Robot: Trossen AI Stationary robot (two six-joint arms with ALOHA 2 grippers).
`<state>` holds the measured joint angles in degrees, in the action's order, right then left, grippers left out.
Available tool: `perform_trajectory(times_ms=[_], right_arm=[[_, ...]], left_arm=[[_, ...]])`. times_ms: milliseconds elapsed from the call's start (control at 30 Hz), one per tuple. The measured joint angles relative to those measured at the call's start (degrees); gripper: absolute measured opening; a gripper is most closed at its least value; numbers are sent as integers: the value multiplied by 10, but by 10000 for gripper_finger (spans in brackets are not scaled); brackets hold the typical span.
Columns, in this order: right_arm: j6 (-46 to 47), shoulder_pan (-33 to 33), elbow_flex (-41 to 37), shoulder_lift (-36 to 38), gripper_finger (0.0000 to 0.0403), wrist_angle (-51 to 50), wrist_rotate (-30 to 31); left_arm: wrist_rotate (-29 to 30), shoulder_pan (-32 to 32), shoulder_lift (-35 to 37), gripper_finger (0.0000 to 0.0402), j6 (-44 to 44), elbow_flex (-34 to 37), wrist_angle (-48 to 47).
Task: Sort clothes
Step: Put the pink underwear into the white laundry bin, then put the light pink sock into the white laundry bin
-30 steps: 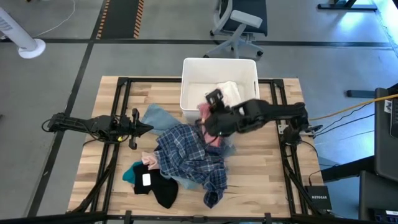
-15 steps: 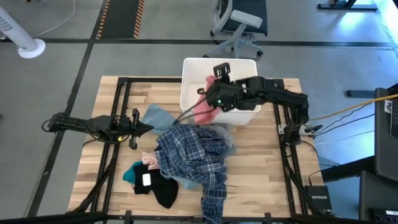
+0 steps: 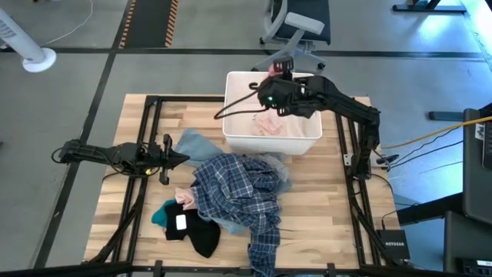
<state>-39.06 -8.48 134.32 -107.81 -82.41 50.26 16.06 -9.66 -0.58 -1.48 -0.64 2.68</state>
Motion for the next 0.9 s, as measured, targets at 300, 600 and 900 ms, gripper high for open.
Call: perform_trajectory(times_ms=[300,600,900], right_arm=[[59,-13,-15,0,28,0,-153],[79,-13,-78,-1,57,1,-185],[93,-13,-91,-1,188,1,-236]], left_arm=[[0,0,0,1,0,0,0],[0,0,0,1,0,0,0],[0,0,0,1,0,0,0]])
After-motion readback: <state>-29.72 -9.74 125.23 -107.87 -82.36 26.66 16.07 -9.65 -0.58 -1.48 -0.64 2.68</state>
